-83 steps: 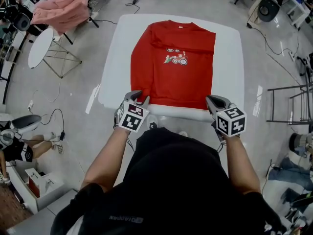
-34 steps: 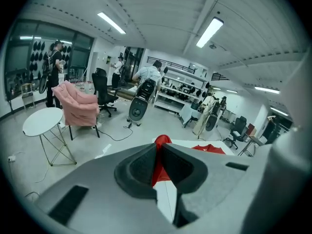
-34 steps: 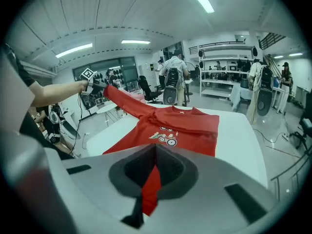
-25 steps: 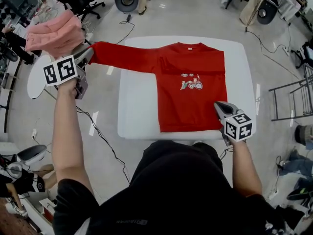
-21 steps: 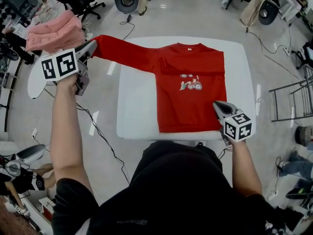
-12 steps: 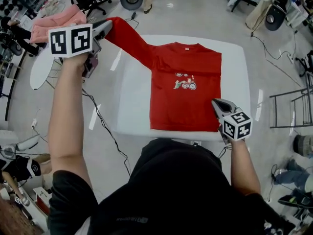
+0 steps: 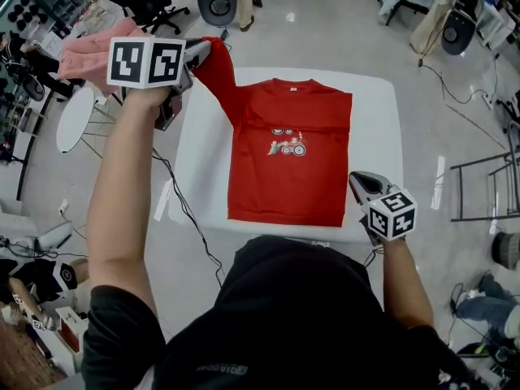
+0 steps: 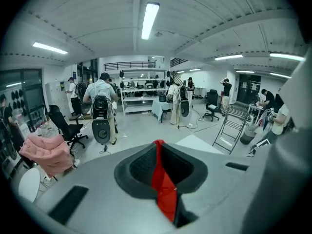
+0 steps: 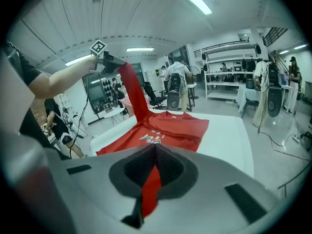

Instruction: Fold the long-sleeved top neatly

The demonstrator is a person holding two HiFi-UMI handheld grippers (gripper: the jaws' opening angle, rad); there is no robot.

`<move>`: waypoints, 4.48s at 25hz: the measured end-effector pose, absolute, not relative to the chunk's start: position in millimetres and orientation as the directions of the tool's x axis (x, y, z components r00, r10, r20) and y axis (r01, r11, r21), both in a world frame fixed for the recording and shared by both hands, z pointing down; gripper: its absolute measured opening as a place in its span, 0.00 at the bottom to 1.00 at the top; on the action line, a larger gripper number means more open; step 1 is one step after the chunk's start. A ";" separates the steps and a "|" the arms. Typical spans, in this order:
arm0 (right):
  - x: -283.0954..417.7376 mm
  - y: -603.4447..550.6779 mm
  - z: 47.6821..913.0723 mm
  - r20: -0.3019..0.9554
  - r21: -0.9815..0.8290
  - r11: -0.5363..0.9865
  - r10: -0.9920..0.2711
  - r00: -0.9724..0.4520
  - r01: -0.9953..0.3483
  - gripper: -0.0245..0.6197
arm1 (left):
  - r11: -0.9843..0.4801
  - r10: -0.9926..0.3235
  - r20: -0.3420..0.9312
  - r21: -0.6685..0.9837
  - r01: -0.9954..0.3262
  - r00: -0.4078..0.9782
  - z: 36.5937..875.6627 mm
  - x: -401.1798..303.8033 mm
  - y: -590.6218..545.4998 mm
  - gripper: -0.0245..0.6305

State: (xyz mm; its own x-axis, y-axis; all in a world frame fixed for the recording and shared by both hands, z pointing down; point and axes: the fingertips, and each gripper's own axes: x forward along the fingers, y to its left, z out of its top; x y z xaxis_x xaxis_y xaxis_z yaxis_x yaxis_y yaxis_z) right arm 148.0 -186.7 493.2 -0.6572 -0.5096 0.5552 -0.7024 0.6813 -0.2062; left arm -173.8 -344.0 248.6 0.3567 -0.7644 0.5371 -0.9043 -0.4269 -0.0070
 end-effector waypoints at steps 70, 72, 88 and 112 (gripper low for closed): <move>165.7 -382.1 583.7 0.655 -0.034 0.776 -0.459 -0.600 -0.630 0.10 | -0.128 -0.689 0.697 0.150 -0.980 0.197 494.3 -65.0 -161.1 0.09; 155.6 -395.7 599.2 0.686 -0.010 0.803 -0.427 -0.588 -0.595 0.15 | -0.046 -0.677 0.719 0.170 -0.984 0.156 509.9 -83.9 -130.9 0.09; 147.7 -460.0 608.4 0.707 0.016 0.814 -0.420 -0.569 -0.580 0.10 | 0.171 -0.610 0.790 0.210 -0.963 0.064 554.7 -120.7 -36.8 0.09; 150.5 -368.9 623.0 0.748 -0.089 0.885 -0.243 -0.618 -0.456 0.07 | 0.093 -0.601 0.788 0.234 -0.968 0.133 562.8 -106.9 -71.8 0.09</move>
